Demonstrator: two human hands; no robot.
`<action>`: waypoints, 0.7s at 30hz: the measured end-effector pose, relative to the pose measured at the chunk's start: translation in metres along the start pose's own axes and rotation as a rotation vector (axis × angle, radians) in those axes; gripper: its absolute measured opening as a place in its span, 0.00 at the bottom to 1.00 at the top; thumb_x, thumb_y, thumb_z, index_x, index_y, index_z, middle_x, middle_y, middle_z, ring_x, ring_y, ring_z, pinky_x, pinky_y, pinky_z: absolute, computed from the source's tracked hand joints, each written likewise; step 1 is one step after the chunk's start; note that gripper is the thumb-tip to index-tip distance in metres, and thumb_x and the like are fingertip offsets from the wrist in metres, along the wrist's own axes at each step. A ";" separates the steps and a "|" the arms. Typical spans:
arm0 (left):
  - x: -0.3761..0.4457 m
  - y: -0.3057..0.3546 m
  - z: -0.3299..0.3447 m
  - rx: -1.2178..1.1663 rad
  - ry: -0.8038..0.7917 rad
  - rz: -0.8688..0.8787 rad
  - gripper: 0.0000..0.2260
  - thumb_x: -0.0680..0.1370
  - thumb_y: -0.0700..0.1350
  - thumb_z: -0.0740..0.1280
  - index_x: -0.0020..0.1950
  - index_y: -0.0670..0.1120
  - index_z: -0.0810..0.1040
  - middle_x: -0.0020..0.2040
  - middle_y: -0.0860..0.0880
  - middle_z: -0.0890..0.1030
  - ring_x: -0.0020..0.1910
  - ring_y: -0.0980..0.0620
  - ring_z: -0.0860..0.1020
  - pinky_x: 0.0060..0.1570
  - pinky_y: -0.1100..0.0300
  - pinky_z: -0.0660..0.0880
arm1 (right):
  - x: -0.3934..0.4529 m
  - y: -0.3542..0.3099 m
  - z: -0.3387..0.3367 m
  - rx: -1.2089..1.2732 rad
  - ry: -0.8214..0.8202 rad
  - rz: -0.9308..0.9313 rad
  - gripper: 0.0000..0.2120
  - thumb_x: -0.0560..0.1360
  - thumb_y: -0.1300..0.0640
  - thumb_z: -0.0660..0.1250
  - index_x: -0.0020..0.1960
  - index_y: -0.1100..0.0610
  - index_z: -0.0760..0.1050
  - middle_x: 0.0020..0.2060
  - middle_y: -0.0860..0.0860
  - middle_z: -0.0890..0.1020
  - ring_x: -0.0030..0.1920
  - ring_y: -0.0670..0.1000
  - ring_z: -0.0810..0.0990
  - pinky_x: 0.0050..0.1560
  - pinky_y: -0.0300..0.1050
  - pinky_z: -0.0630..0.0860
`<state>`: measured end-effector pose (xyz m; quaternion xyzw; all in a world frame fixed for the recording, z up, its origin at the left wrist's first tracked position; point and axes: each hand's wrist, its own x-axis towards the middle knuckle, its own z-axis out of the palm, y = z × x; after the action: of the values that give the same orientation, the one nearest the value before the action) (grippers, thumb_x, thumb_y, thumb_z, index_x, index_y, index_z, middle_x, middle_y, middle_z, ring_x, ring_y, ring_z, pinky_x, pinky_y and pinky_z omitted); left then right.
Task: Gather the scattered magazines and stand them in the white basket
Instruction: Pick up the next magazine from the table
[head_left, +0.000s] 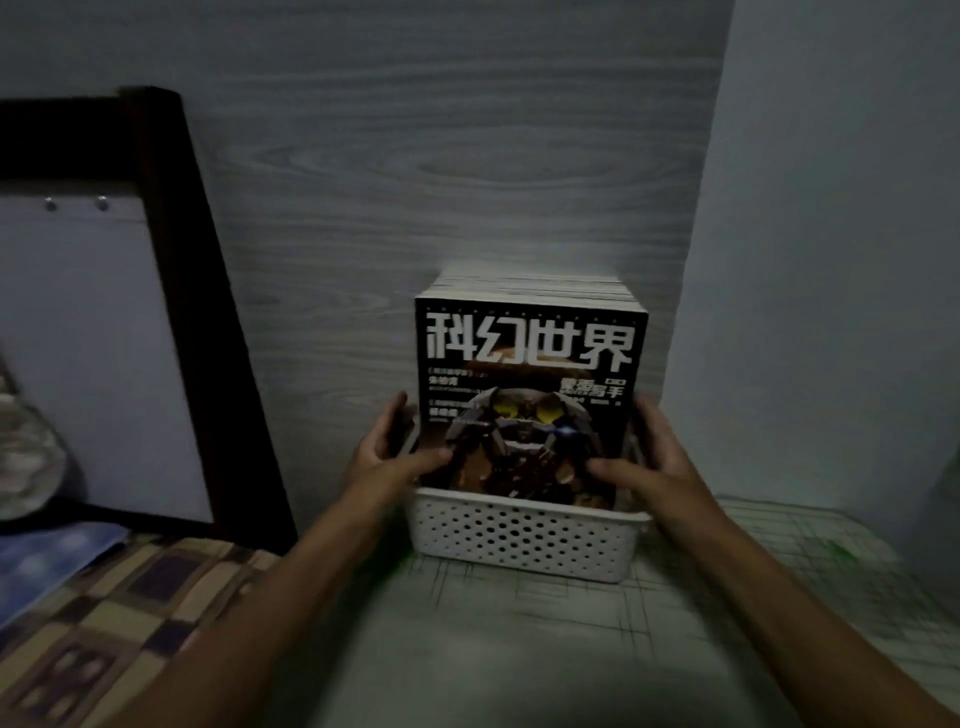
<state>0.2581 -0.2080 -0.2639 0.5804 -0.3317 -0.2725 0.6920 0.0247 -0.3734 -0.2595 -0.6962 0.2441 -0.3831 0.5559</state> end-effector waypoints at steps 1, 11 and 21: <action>-0.012 -0.013 0.003 -0.110 0.032 -0.038 0.35 0.63 0.46 0.77 0.70 0.56 0.72 0.63 0.52 0.79 0.59 0.47 0.80 0.58 0.45 0.77 | -0.012 0.012 -0.001 0.124 0.094 0.045 0.36 0.64 0.49 0.76 0.70 0.42 0.68 0.70 0.45 0.72 0.67 0.50 0.74 0.62 0.54 0.75; -0.045 -0.048 -0.006 0.196 -0.031 0.099 0.32 0.64 0.43 0.80 0.61 0.64 0.71 0.55 0.58 0.83 0.55 0.58 0.81 0.51 0.60 0.80 | -0.071 0.031 0.028 0.156 0.070 0.042 0.28 0.66 0.42 0.73 0.65 0.36 0.73 0.62 0.41 0.81 0.60 0.44 0.80 0.57 0.47 0.77; -0.038 -0.050 -0.040 0.203 0.019 0.098 0.32 0.71 0.40 0.75 0.65 0.68 0.68 0.58 0.63 0.79 0.57 0.62 0.77 0.54 0.61 0.76 | -0.068 0.022 0.041 -0.240 -0.112 0.089 0.31 0.76 0.46 0.66 0.71 0.28 0.54 0.61 0.31 0.74 0.59 0.30 0.73 0.57 0.32 0.71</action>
<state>0.2653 -0.1634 -0.3222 0.6332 -0.3789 -0.1979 0.6453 0.0194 -0.3027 -0.3025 -0.7666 0.2875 -0.2863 0.4978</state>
